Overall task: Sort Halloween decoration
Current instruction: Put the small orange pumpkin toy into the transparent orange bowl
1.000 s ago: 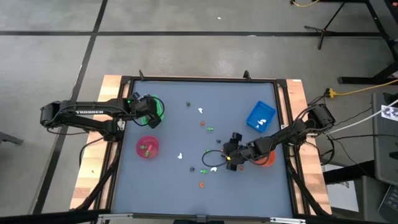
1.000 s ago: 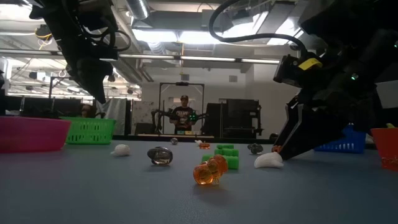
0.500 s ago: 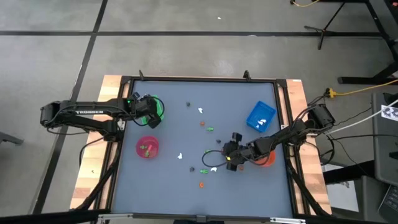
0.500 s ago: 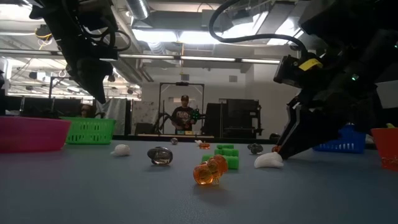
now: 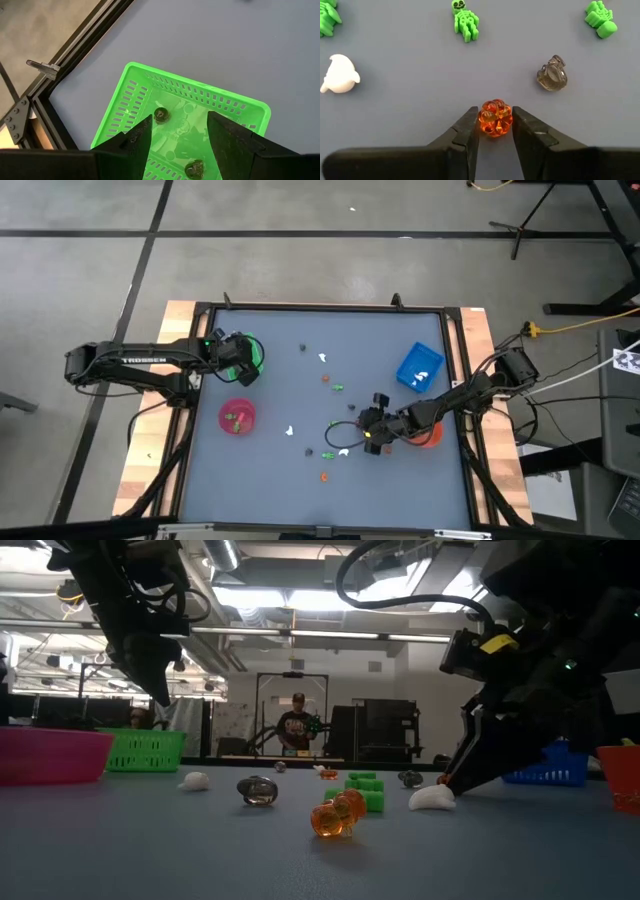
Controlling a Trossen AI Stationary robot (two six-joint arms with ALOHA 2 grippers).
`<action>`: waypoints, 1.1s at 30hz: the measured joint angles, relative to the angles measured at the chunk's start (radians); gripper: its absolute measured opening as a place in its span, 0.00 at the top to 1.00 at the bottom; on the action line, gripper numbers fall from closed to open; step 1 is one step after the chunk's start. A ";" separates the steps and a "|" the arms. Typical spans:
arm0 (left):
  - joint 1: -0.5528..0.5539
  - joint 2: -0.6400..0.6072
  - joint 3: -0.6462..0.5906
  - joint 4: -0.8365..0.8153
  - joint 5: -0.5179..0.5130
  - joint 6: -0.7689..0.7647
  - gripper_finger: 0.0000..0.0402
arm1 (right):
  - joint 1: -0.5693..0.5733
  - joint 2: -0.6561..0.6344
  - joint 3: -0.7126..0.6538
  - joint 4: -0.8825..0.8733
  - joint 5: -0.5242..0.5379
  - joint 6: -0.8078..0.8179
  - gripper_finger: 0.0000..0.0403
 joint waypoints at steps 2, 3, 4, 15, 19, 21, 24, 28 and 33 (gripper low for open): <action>0.000 0.000 0.000 0.000 0.000 0.000 0.57 | 0.000 0.000 0.000 0.001 0.000 0.000 0.74; 0.000 0.000 0.000 0.000 0.000 0.000 0.57 | 0.000 0.000 0.000 0.001 -0.001 0.000 0.74; 0.000 0.000 0.000 0.000 0.000 0.000 0.57 | 0.000 0.000 0.000 0.001 -0.002 -0.001 0.74; 0.000 0.000 0.000 0.000 0.000 0.000 0.57 | -0.001 0.000 0.019 -0.015 -0.031 -0.010 0.74; 0.000 0.000 0.000 0.000 0.000 0.000 0.57 | -0.001 0.000 0.032 -0.014 -0.067 -0.032 0.74; 0.000 0.000 0.000 0.000 0.000 0.000 0.57 | -0.001 0.000 0.038 -0.013 -0.070 -0.032 0.74; 0.000 0.000 0.000 0.000 0.000 0.000 0.57 | -0.001 0.000 0.056 -0.032 -0.078 -0.035 0.74; 0.000 0.000 0.000 0.000 0.000 0.000 0.57 | -0.001 0.000 0.111 -0.123 -0.105 -0.057 0.74; 0.000 0.000 0.000 0.000 0.000 0.000 0.57 | -0.001 0.000 0.222 -0.331 -0.154 -0.062 0.74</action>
